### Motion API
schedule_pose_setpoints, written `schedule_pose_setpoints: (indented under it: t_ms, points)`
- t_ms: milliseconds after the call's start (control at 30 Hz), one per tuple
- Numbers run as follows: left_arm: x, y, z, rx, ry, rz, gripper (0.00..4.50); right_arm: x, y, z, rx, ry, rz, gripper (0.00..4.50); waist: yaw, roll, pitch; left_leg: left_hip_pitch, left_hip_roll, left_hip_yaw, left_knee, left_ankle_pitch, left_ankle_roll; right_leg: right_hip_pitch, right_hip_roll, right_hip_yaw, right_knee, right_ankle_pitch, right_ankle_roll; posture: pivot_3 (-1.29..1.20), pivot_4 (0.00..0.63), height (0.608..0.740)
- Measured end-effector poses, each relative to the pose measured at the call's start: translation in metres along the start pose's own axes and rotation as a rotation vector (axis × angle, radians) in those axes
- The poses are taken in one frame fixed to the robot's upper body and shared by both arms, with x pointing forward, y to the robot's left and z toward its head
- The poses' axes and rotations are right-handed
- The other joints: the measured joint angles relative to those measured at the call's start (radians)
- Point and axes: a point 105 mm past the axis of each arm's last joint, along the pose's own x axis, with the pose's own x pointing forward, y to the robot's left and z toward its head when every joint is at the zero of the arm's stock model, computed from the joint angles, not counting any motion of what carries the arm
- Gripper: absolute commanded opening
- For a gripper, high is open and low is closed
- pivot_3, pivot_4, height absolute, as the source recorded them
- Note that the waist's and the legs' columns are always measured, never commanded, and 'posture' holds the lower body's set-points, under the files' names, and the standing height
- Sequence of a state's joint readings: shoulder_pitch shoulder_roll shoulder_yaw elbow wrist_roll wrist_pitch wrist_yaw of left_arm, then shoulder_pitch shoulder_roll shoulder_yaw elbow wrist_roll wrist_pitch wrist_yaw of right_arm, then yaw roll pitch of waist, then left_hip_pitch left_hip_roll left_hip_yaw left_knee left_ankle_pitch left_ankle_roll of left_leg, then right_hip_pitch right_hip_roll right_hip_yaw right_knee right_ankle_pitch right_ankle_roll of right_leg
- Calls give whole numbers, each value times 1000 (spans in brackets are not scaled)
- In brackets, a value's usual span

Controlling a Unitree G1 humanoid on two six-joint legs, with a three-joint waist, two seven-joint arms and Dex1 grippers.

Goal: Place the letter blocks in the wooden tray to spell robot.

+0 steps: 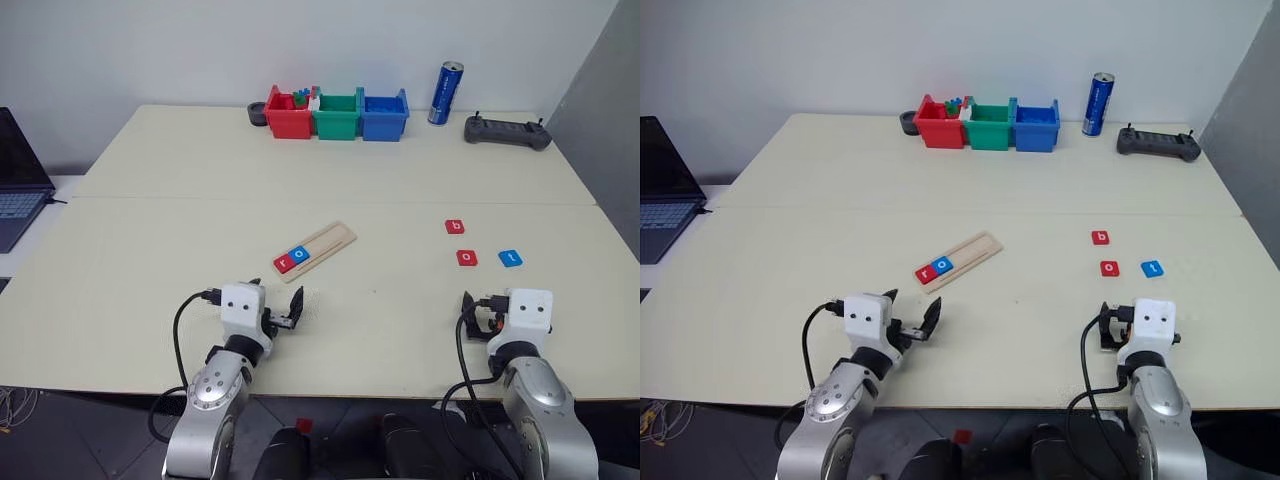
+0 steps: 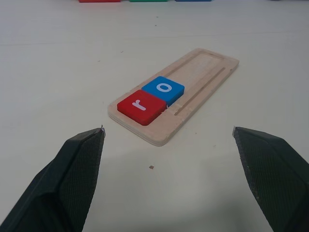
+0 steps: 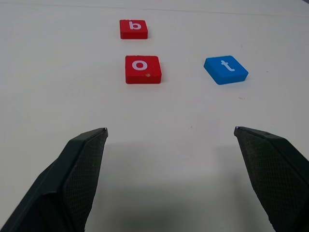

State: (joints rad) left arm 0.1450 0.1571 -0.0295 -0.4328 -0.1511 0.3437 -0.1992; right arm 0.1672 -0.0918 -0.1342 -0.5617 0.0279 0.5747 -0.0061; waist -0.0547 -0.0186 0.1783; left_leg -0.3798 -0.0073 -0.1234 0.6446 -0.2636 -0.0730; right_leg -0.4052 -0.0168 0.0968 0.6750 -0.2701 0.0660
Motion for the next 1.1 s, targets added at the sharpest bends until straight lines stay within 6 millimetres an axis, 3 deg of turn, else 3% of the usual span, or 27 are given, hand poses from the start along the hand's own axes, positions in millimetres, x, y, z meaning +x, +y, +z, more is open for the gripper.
schedule_pose_setpoints:
  t_ms: [433, 1100]
  points:
    - [-11, 16, -2, -9, 13, 42, 4500, -3, 4, -5, 6, 16, 14, 4465, 1, 0, 0, 0, 0, 0, 0, 0, 0, 0, 0, 0, -1, 0, 0, 0, 150, 740]
    - [-1, 10, 12, -11, -31, -2, 4500, -3, 8, -8, 17, 25, -2, 4465, 0, 0, 0, -1, 0, 0, 0, 0, 0, 0, 0, 0, -2, 0, 0, 0, 150, 740]
